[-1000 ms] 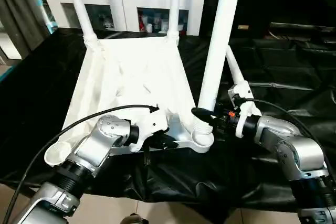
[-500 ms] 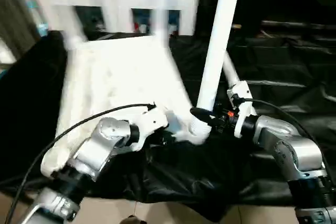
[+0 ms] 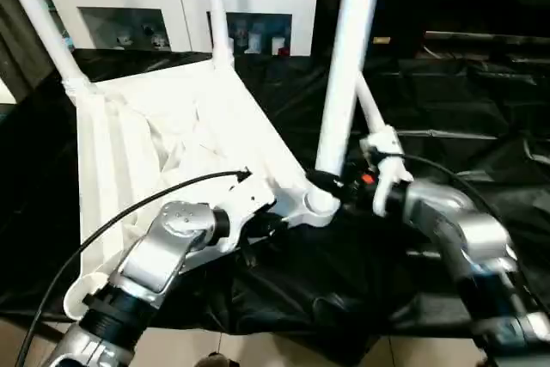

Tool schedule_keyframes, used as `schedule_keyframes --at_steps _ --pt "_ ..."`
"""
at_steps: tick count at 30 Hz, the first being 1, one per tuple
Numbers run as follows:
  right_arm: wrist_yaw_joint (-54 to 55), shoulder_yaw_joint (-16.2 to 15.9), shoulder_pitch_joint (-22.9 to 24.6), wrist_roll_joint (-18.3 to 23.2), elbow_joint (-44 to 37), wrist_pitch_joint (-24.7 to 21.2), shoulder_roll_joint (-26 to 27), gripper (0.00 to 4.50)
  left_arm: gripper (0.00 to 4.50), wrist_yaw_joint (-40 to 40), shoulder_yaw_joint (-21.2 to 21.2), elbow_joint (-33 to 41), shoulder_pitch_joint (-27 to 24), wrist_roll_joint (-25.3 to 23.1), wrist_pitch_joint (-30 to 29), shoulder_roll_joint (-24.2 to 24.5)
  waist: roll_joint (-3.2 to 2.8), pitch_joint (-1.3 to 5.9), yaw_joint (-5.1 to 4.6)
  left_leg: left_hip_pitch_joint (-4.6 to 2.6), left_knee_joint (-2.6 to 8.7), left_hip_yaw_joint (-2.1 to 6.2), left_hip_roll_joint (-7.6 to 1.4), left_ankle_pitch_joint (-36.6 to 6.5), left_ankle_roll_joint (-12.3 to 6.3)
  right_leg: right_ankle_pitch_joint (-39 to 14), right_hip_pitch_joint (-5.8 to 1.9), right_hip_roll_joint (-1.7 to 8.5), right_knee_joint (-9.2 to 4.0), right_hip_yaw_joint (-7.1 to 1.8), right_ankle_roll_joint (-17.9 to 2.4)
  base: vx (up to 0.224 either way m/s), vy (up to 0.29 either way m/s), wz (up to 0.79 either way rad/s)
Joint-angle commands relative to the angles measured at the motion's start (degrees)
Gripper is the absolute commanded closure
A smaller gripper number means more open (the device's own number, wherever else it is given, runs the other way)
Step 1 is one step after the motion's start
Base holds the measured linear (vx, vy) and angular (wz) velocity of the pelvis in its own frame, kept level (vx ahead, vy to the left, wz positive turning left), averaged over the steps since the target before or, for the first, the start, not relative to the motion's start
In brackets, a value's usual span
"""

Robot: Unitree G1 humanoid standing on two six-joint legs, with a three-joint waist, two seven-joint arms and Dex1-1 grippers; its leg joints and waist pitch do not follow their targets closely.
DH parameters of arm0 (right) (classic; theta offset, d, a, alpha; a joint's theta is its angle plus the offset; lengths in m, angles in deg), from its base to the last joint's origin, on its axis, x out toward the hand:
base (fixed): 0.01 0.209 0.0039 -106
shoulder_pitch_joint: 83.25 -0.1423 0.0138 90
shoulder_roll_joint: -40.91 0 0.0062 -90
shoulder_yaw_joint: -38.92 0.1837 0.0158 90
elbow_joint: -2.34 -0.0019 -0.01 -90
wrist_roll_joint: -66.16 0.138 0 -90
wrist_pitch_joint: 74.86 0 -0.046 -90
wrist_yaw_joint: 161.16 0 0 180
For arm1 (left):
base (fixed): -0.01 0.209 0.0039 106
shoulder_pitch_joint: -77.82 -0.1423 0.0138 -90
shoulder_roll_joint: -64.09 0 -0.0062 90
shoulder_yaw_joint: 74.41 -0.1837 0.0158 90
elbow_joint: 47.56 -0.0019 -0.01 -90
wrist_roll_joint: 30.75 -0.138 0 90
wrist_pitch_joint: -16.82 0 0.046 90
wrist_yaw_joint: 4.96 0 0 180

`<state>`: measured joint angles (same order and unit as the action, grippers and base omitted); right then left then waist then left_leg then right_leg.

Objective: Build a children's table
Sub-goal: Pick table leg

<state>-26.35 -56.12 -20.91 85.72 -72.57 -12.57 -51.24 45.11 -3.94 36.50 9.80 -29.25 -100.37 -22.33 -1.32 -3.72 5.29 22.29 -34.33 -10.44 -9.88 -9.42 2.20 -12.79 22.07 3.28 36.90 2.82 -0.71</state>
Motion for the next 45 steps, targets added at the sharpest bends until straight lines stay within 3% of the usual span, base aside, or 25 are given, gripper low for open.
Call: schedule_keyframes --at_steps 1,6,10,13,20,25,29,30,32,34,40,41,42,45 --pt "-0.5 -0.2 -1.5 -0.9 1.4 1.2 -0.2 2.59 4.5 0.3 1.4 0.3 0.0 2.2 1.6 -0.6 1.14 3.96 0.22 -0.95 3.58 1.27 -3.12 -9.3 -1.92 -10.8 -2.09 5.21 -5.43 -2.85 -11.1 0.0 0.0 0.0" --pt "-2.9 -1.8 -3.0 -1.9 5.0 1.9 -0.1 2.59 4.5 1.1 1.4 -3.0 1.6 2.1 2.7 -0.2 1.56 3.77 0.11 -1.0 3.63 1.25 -3.04 -10.3 -1.78 -14.3 -1.99 5.19 -5.78 -2.84 -10.2 0.0 0.0 0.0" --pt "-3.8 -2.9 -3.0 -2.6 6.2 2.3 -0.2 2.59 4.5 1.6 1.2 -4.5 2.3 1.4 3.5 0.2 1.53 3.72 0.13 -1.07 3.75 1.32 -3.14 -10.7 -1.46 -15.8 -1.93 5.27 -5.84 -2.89 -9.5 0.0 0.0 0.0" --pt "-3.7 -2.8 -3.7 -3.2 8.1 3.5 0.4 2.59 4.5 2.2 1.2 -4.9 2.8 1.4 3.8 0.4 1.21 3.7 0.11 -1.11 3.77 1.38 -3.14 -11.2 -1.25 -16.8 -1.8 5.37 -5.93 -2.93 -9.4 0.0 0.0 0.0" --pt "-3.1 -1.3 -4.7 -2.9 12.4 5.2 2.1 2.59 4.5 2.9 1.1 -5.8 3.4 1.2 4.2 0.6 1.2 3.61 -0.13 -1.13 3.88 1.4 -3.09 -12.3 -1.13 -16.7 -1.81 5.28 -6.01 -2.91 -10.0 0.0 0.0 0.0" --pt "-5.0 0.0 -2.3 -0.9 11.7 3.8 1.7 2.59 4.5 3.1 1.4 -6.0 3.6 1.5 4.0 0.6 1.01 3.52 0.03 -1.2 4.0 1.49 -3.24 -12.7 -1.17 -16.7 -1.76 5.34 -6.03 -2.99 -10.0 0.0 0.0 0.0" --pt "-4.6 2.1 1.2 0.7 11.3 3.0 1.8 2.59 4.5 3.0 1.7 -6.2 3.7 1.6 4.1 0.7 1.08 3.67 0.21 -1.11 4.0 1.42 -3.27 -11.4 -1.79 -13.6 -1.85 5.26 -5.79 -2.94 -10.6 0.0 0.0 0.0" --pt "-4.4 2.5 1.6 0.9 11.3 3.0 1.9 2.59 4.5 3.0 1.8 -6.2 3.7 1.6 4.2 0.7 0.68 3.61 0.24 -1.13 4.06 1.42 -3.26 -11.9 -1.67 -13.7 -1.76 5.22 -5.93 -2.91 -10.8 0.0 0.0 0.0" --pt "-3.5 3.9 3.0 1.8 11.8 3.1 2.5 2.59 4.5 3.0 1.9 -6.1 3.7 1.6 4.1 0.7 0.8 3.55 0.29 -1.22 4.13 1.45 -3.3 -12.7 -1.48 -14.5 -1.78 5.3 -5.99 -2.92 -10.9 0.0 0.0 0.0" --pt "-2.2 5.4 4.2 2.4 12.7 3.8 3.4 2.59 4.5 2.8 2.1 -6.2 3.8 1.7 4.1 0.6 0.38 3.56 0.4 -1.35 4.19 1.53 -3.34 -13.7 -1.07 -15.9 -1.68 5.46 -6.17 -2.99 -10.8 0.0 0.0 0.0" --pt "0.2 6.9 6.8 2.9 12.2 6.1 4.8 2.59 4.5 2.5 2.7 -6.9 4.3 1.4 4.6 0.5 0.56 3.41 0.34 -1.33 4.47 1.59 -3.38 -14.8 -0.62 -17.2 -1.65 5.51 -6.38 -2.99 -10.4 0.0 0.0 0.0" --pt "0.9 7.3 7.2 2.8 12.0 6.7 5.1 2.59 4.5 2.4 2.9 -7.1 4.4 1.4 4.7 0.4 -0.39 3.42 0.52 -1.42 4.49 1.79 -3.41 -15.3 -0.32 -17.6 -1.55 5.62 -6.3 -3.01 -10.4 0.0 0.0 0.0" --pt "1.8 7.6 7.7 2.3 12.0 8.2 5.3 2.59 4.5 2.1 3.1 -7.4 4.6 1.3 4.9 0.3 0.23 3.39 0.37 -1.42 4.65 1.75 -3.41 -16.2 -0.13 -18.5 -1.58 5.5 -6.56 -2.99 -9.8 0.0 0.0 0.0" --pt "2.5 7.8 8.3 1.6 12.2 9.9 5.5 2.6 4.5 1.8 3.2 -7.6 4.7 1.3 5.1 0.1 0.1 3.26 0.32 -1.6 4.72 1.83 -3.43 -17.7 0.32 -21.4 -1.32 5.58 -6.82 -3.02 -9.4 0.0 0.0 0.0"
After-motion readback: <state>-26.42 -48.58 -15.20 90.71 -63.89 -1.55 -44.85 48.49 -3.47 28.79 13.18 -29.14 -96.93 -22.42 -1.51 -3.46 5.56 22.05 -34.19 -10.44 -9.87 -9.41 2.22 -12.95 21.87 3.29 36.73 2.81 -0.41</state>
